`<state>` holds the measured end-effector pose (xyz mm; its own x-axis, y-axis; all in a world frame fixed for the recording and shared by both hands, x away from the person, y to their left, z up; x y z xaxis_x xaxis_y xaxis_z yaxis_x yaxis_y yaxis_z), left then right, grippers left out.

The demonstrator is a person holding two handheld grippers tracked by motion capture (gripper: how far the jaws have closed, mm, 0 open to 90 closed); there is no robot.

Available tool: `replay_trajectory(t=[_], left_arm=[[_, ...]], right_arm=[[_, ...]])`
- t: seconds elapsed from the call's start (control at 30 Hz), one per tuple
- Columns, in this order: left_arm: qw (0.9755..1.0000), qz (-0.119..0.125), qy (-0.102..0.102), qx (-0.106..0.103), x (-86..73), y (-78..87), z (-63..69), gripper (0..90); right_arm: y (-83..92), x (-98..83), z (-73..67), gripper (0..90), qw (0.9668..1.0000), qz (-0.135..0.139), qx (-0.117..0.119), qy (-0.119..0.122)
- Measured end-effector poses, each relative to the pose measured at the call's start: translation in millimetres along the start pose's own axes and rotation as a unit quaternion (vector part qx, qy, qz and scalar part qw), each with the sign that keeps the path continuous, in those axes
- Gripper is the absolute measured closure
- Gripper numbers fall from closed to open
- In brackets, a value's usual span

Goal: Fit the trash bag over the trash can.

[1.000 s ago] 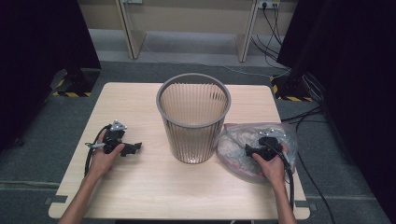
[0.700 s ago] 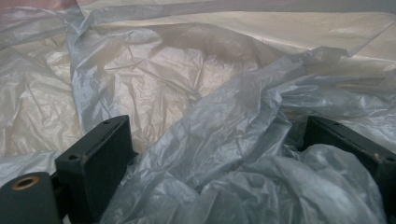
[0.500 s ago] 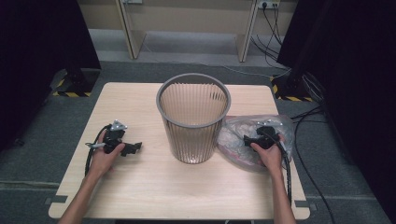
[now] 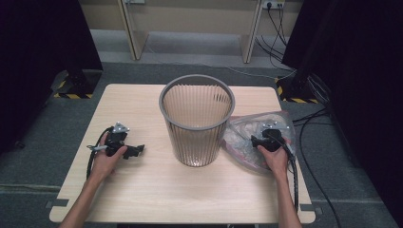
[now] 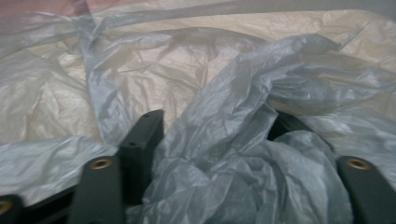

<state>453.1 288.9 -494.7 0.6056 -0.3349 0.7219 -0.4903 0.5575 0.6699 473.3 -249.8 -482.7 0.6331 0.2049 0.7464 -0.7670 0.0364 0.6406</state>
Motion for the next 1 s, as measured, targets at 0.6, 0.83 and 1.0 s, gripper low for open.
replay_trajectory(t=[0.6,0.83,1.0], left_arm=[[1.0000,0.000,-0.001,0.001,0.0,0.0,0.2,0.0],[1.0000,0.000,0.000,0.000,0.1,-0.1,-0.1,0.0],[1.0000,0.000,0.001,0.000,0.2,-0.2,-0.1,0.0]], right_arm=[[16.2,-5.1,9.8,71.5,0.9987,0.047,0.013,-0.017],[43.1,3.4,25.0,72.4,0.9930,0.106,0.014,-0.050],[54.7,10.4,36.6,72.4,0.9857,0.146,0.022,-0.082]])
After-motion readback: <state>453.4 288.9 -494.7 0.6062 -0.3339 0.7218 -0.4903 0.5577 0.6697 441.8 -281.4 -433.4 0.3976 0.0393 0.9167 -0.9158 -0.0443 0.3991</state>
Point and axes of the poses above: each handheld gripper's, and its own axes: y roughly backward along the jaws, x roughly out of its top, z roughly to its right, the point moved 1 cm from there along -y, roughly forward along the jaws, and after that the axes turned 13 degrees about -x, right-handed, at the moved point
